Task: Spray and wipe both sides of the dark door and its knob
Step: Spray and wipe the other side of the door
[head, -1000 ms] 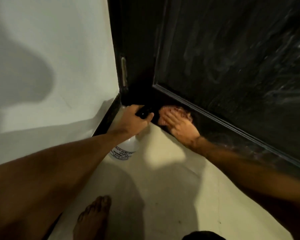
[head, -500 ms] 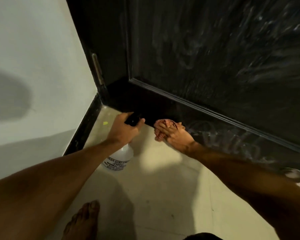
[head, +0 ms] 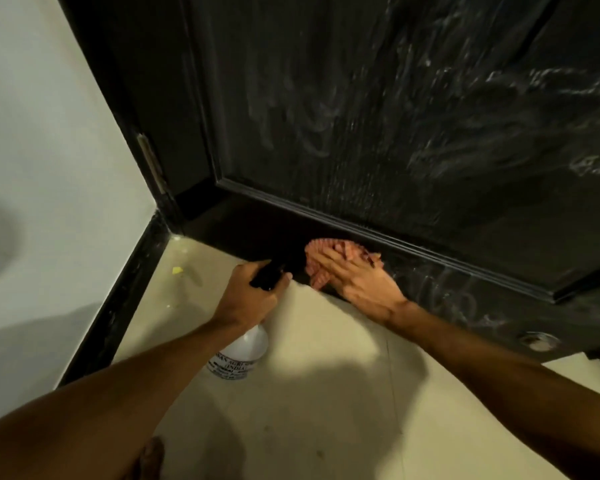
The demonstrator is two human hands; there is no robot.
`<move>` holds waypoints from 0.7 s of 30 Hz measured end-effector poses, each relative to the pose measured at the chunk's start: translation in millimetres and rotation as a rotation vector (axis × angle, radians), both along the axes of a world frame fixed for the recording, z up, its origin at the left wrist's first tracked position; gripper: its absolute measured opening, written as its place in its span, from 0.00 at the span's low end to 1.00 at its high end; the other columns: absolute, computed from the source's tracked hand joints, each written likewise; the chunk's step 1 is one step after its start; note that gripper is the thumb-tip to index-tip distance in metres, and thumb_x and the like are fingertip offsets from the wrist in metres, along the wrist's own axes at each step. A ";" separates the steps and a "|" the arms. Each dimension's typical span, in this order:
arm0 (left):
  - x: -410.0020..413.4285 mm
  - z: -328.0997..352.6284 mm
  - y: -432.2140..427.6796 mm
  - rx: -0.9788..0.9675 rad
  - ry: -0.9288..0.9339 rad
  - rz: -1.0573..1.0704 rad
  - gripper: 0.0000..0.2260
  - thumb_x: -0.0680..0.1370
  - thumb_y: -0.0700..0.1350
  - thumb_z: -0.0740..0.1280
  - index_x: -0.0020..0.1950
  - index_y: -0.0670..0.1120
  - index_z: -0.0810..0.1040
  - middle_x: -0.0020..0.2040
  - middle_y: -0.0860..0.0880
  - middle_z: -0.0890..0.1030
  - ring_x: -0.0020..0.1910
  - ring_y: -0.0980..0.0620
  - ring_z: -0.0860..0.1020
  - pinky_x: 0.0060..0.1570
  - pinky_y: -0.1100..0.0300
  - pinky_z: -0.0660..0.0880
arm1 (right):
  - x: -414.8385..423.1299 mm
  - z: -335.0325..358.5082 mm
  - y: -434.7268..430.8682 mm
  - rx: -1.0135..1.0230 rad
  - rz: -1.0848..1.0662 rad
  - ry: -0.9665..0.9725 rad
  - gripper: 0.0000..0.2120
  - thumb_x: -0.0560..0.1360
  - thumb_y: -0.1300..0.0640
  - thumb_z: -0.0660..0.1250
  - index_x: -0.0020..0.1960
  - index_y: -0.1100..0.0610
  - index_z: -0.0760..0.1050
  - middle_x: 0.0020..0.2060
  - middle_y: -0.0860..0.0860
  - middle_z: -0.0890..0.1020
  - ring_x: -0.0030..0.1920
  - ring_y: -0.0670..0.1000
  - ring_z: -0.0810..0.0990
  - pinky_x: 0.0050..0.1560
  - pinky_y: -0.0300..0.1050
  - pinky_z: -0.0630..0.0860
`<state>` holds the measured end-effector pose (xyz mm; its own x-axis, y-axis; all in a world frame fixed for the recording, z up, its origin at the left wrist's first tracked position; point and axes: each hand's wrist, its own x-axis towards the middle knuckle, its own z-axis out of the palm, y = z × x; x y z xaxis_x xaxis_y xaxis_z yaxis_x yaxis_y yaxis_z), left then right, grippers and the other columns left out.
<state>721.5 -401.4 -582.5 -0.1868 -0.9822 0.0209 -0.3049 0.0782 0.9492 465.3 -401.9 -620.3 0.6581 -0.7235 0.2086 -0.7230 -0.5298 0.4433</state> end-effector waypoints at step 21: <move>-60.0 -11.1 19.8 0.022 -0.038 -0.198 0.04 0.79 0.41 0.74 0.46 0.45 0.82 0.39 0.39 0.83 0.29 0.54 0.79 0.23 0.62 0.73 | -73.1 -39.2 68.4 0.084 -0.056 0.162 0.21 0.80 0.55 0.62 0.72 0.55 0.76 0.75 0.55 0.72 0.75 0.58 0.71 0.76 0.58 0.55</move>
